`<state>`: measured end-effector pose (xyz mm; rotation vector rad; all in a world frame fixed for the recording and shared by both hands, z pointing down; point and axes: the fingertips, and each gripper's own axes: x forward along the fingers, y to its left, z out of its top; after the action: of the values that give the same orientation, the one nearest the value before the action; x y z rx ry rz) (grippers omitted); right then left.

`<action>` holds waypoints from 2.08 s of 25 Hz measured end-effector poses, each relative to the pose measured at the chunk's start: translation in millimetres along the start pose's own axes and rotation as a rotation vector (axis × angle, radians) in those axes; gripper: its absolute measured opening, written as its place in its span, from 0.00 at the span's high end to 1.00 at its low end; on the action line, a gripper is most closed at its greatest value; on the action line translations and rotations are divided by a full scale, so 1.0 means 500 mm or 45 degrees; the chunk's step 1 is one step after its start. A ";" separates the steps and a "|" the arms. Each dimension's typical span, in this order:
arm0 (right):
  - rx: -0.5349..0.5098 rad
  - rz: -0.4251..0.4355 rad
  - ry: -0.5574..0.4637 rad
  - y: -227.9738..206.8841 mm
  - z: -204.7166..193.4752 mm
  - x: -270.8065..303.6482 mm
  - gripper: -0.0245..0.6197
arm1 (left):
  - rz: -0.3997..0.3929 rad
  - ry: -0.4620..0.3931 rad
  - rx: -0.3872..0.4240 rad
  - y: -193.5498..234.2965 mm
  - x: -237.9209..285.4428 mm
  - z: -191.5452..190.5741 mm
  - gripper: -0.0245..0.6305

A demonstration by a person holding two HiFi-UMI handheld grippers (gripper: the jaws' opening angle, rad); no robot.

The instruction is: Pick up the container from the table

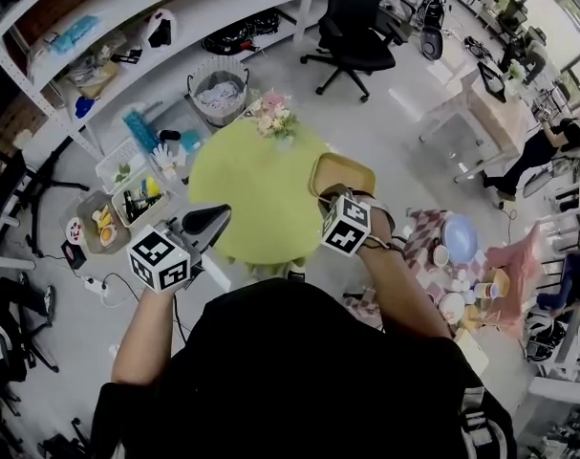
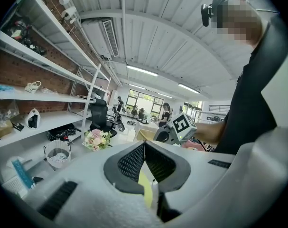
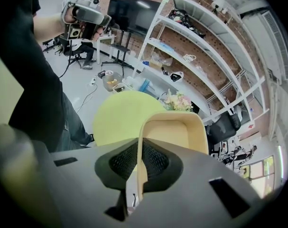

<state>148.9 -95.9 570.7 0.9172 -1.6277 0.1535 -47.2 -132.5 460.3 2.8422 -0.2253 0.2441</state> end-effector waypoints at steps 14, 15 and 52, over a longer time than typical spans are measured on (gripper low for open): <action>0.031 -0.058 -0.035 0.016 0.005 -0.098 0.93 | -0.062 0.021 0.023 -0.018 0.003 -0.006 0.94; 0.033 -0.062 -0.038 0.017 0.006 -0.101 0.93 | -0.065 0.022 0.026 -0.018 0.002 -0.006 0.94; 0.032 -0.080 -0.004 0.041 0.030 -0.129 0.93 | -0.109 0.002 0.038 -0.025 -0.023 0.000 0.94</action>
<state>123.4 -59.7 517.1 0.9867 -1.6012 0.1294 -56.0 -119.2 454.7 2.8727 -0.1004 0.2333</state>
